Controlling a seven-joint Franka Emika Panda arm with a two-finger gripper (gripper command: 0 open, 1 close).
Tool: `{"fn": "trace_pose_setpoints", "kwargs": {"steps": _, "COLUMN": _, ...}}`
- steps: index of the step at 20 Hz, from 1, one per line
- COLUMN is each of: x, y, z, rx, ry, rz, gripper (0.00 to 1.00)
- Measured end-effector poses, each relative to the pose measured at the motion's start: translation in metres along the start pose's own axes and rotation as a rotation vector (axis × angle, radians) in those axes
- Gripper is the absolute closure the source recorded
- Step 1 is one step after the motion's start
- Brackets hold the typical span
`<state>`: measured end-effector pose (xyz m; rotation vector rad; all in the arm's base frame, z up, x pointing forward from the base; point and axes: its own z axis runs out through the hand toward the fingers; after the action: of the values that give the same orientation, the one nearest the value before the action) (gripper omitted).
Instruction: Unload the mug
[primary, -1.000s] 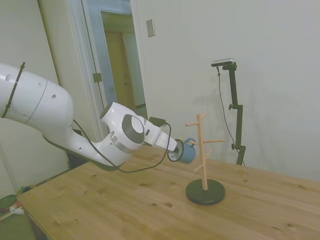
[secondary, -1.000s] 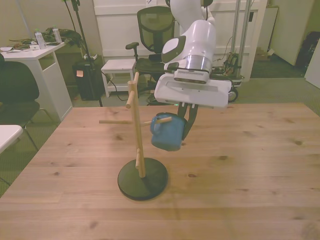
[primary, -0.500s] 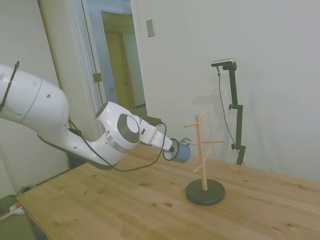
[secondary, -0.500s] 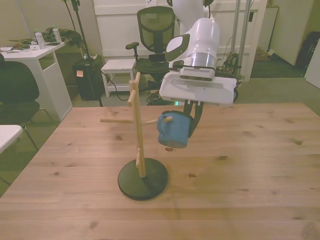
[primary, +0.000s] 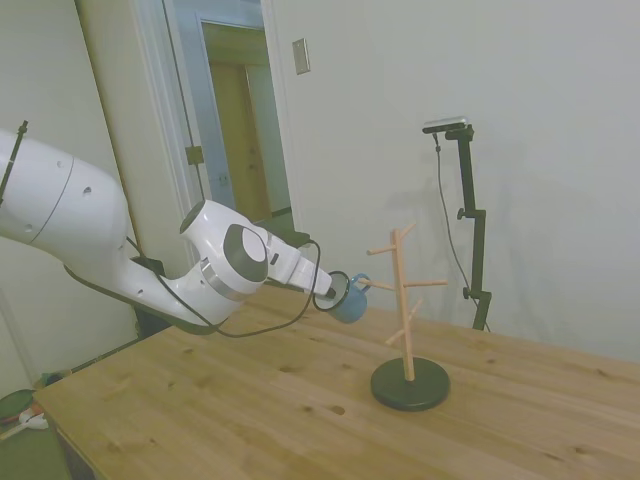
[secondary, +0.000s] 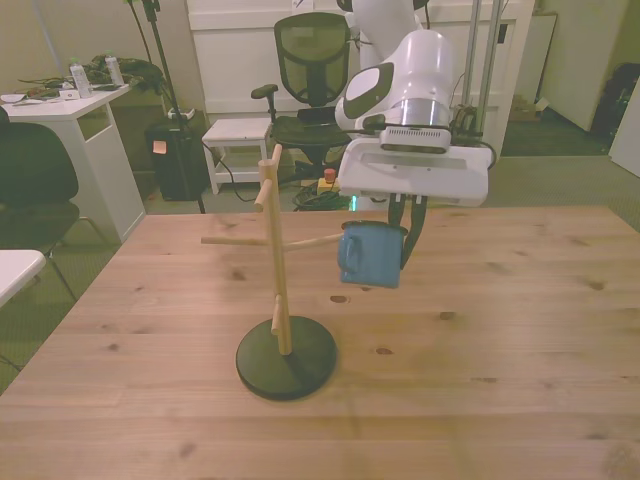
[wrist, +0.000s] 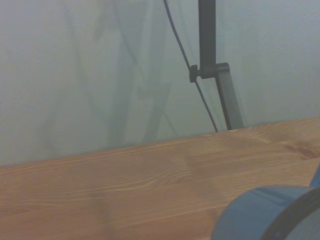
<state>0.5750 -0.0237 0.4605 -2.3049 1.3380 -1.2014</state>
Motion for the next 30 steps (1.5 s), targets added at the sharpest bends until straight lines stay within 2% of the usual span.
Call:
{"fn": "trace_pose_setpoints", "kwargs": {"steps": 7, "x": -0.028, "y": -0.019, "z": 0.0, "rx": 0.014, "ry": -0.046, "rz": -0.016, "gripper": 1.0}}
{"fn": "trace_pose_setpoints", "kwargs": {"steps": 13, "x": -0.09, "y": -0.055, "z": -0.008, "rx": -0.011, "ry": -0.153, "rz": -0.063, "gripper": 1.0}}
{"fn": "trace_pose_setpoints", "kwargs": {"steps": 18, "x": -0.148, "y": -0.08, "z": -0.028, "rx": -0.088, "ry": -0.304, "rz": -0.126, "gripper": 1.0}}
{"fn": "trace_pose_setpoints", "kwargs": {"steps": 21, "x": -0.16, "y": -0.083, "z": -0.046, "rx": -0.157, "ry": -0.4, "rz": -0.182, "gripper": 1.0}}
{"fn": "trace_pose_setpoints", "kwargs": {"steps": 26, "x": -0.151, "y": -0.067, "z": -0.066, "rx": -0.26, "ry": -0.51, "rz": -0.293, "gripper": 1.0}}
{"fn": "trace_pose_setpoints", "kwargs": {"steps": 30, "x": -0.182, "y": -0.043, "z": -0.066, "rx": -0.323, "ry": -0.589, "rz": -0.366, "gripper": 1.0}}
